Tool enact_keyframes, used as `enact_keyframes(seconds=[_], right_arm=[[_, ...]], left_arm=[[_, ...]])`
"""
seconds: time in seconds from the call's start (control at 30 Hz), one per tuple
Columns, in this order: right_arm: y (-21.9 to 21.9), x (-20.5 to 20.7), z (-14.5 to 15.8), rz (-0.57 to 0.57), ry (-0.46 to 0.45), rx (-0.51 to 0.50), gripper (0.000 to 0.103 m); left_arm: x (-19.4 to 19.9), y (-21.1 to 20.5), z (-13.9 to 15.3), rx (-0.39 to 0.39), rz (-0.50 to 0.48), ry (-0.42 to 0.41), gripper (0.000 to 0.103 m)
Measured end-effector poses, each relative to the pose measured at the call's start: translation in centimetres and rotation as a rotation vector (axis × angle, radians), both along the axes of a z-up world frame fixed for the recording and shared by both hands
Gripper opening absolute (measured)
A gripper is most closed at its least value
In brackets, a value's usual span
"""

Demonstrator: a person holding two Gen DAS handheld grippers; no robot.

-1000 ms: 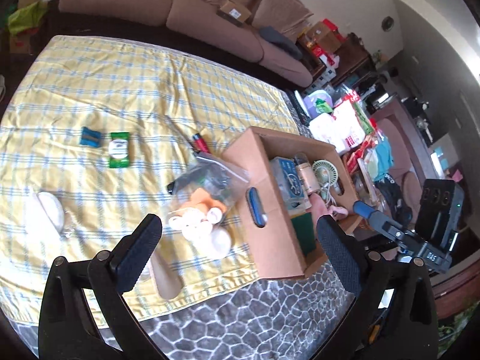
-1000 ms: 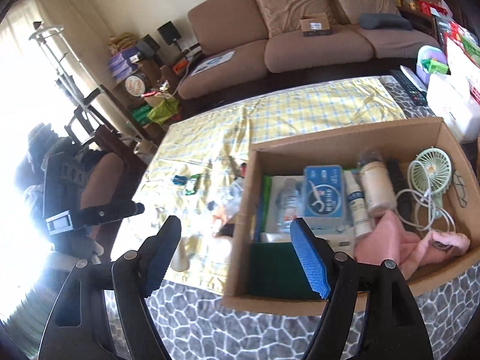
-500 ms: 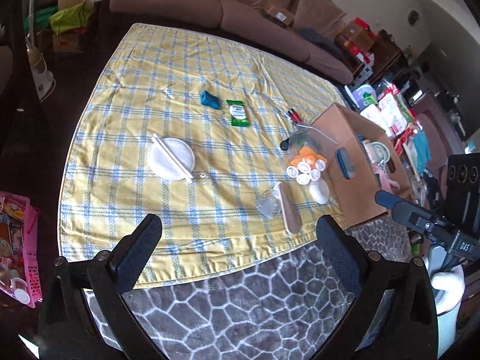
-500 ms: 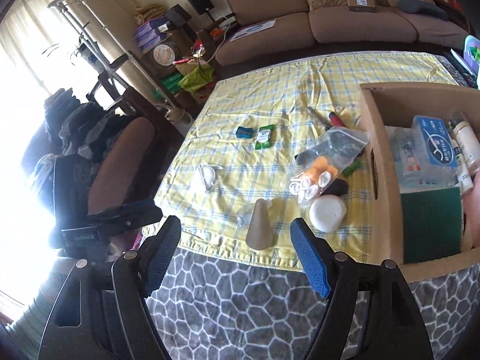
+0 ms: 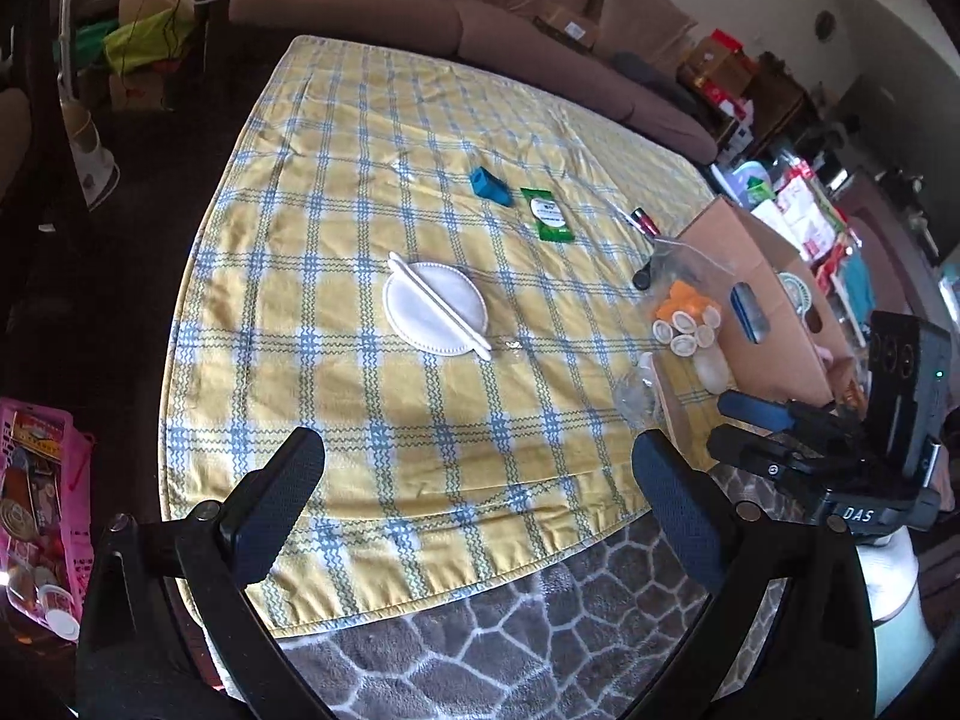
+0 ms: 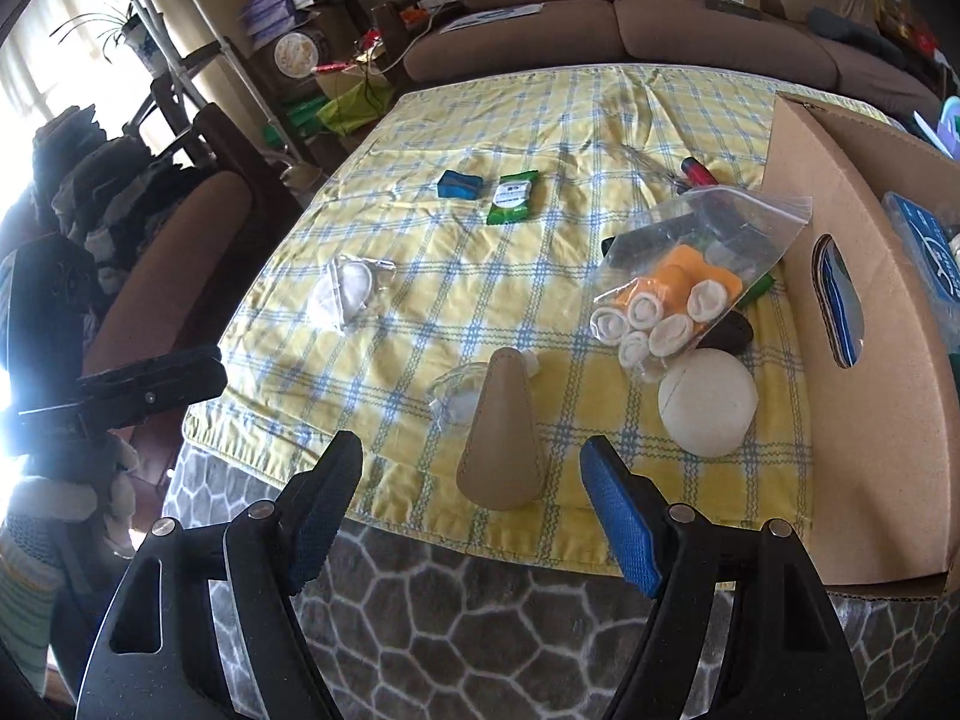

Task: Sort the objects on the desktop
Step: 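Grasp the beige insole on the bed with the right gripper, then drop the insole into the box with the right gripper while the left gripper grasps the clear glass bottle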

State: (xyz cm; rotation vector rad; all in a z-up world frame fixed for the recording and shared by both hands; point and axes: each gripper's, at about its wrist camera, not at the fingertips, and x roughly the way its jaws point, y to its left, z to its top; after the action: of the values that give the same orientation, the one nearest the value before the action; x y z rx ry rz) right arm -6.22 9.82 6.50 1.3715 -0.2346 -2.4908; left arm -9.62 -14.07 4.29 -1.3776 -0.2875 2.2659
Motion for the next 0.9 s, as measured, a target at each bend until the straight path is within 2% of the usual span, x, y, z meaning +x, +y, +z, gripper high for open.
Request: enact_keyframes(seconds=[0.07, 0.3, 0.37, 0.4, 0.43, 0.6, 0.77, 0.9], right_arm=[[-0.2, -0.3, -0.5, 0.006, -0.001, 0.020, 0.077], [-0.9, -1.4, -2.5, 0.035, -0.004, 0.094, 0.075], [-1.1, -1.6, -2.8, 0.056, 0.003, 0.107, 0.067], [-1.2, -1.6, -2.8, 0.065, 0.009, 0.120, 0.046], [-1.3, -1.6, -2.7, 0.076, 0.012, 0.127, 0.035], [-0.9, -1.3, -2.0, 0.079, 0.015, 0.108, 0.035], [1.7, 0.7, 2.3, 0.031, 0.056, 0.013, 0.035], [5.3, 2.7, 7.2, -0.011, 0.126, -0.011, 0.035]], left_arm=[[0.0, 0.4, -0.2, 0.035, -0.019, 0.001, 0.103], [-0.4, 1.9, -0.5, 0.049, -0.060, -0.002, 0.103], [-0.5, 2.3, -0.4, 0.051, -0.071, 0.002, 0.103], [-0.5, 2.5, -0.4, 0.049, -0.074, 0.004, 0.103], [-0.5, 2.7, -0.4, 0.044, -0.081, 0.006, 0.103], [-0.2, 4.6, -0.4, 0.000, -0.133, 0.030, 0.103], [0.3, 8.9, -0.1, -0.053, -0.241, 0.073, 0.103], [0.7, 14.2, -0.1, -0.158, -0.344, 0.127, 0.103]])
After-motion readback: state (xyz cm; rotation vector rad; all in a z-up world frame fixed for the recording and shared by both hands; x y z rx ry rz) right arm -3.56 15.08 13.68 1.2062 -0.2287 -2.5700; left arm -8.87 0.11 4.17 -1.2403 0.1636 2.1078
